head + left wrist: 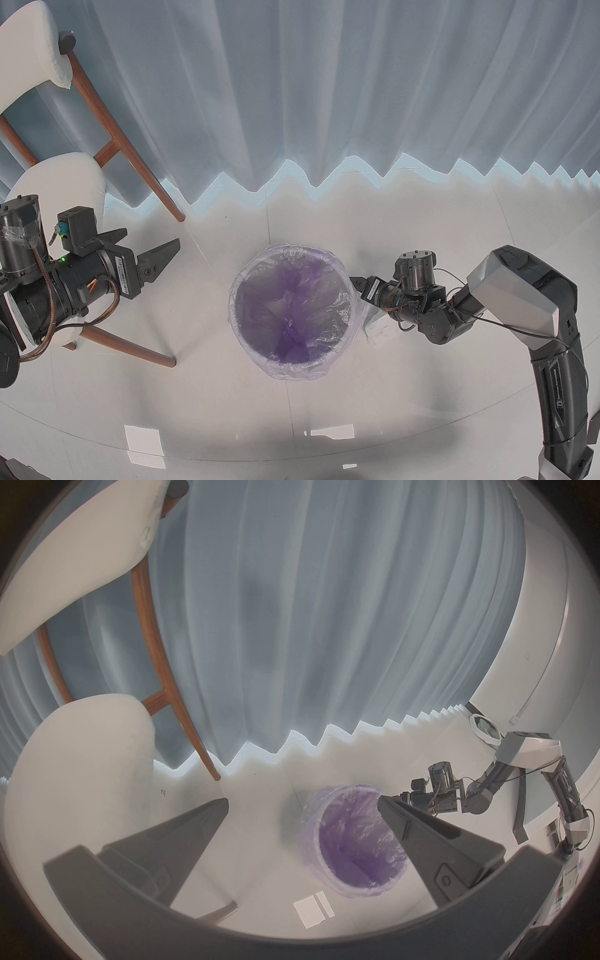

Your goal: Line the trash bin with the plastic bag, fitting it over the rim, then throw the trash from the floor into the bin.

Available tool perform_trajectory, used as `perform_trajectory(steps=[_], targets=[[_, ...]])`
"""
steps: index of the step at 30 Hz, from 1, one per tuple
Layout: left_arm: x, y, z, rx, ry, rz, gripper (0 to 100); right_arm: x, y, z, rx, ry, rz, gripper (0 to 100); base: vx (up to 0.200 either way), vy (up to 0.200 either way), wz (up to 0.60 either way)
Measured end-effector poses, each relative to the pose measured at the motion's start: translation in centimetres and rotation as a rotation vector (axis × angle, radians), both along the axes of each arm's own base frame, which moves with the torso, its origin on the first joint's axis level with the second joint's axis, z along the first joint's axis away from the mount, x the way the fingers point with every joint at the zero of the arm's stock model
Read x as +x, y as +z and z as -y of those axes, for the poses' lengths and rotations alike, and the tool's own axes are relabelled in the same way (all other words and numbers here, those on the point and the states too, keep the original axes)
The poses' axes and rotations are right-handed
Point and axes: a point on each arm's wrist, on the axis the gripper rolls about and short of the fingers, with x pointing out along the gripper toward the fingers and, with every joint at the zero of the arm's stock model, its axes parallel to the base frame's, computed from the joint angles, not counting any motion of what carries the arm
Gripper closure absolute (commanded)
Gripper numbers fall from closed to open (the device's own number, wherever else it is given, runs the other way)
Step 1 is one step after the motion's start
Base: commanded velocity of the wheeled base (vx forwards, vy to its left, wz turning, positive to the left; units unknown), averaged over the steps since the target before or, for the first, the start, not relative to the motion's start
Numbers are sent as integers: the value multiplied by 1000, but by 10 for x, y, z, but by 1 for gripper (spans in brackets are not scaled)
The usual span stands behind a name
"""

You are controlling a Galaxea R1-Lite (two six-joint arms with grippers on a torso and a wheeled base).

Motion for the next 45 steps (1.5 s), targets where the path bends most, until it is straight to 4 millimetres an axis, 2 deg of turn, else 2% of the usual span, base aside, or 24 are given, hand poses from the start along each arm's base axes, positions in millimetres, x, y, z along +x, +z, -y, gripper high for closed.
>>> perform_trajectory(steps=[7, 11, 15, 22, 25, 29, 38, 45], targets=[[-14, -4, -5, 4, 28, -2, 0, 7, -25, -11, -13, 17, -16, 0, 0, 0, 0], [-23, -5, -9, 3, 34, 1, 0, 11, -32, -13, -16, 15, -15, 0, 0, 0, 0], [-28, -6, -12, 2, 41, 6, 0, 14, -32, -2, -16, -9, -15, 0, 0, 0, 0], [-31, -4, -13, -1, 40, 15, 0, 17, -18, 33, -12, -81, -8, 0, 0, 0, 0], [-32, -4, -13, -2, 37, 17, 0, 10, -14, 42, -9, -99, -27, 0, 0, 0, 0], [-33, -4, -12, 2, 34, 19, 0, -10, -16, 44, -4, -95, -73, 0, 0, 0, 0], [-33, -4, -12, 10, 31, 20, 0, -41, -10, 25, 29, -33, 50, 0, 0, 0, 0], [-35, -10, -12, 17, 31, 4, 0, -61, -18, 14, 30, 9, 30, 0, 0, 0, 0]])
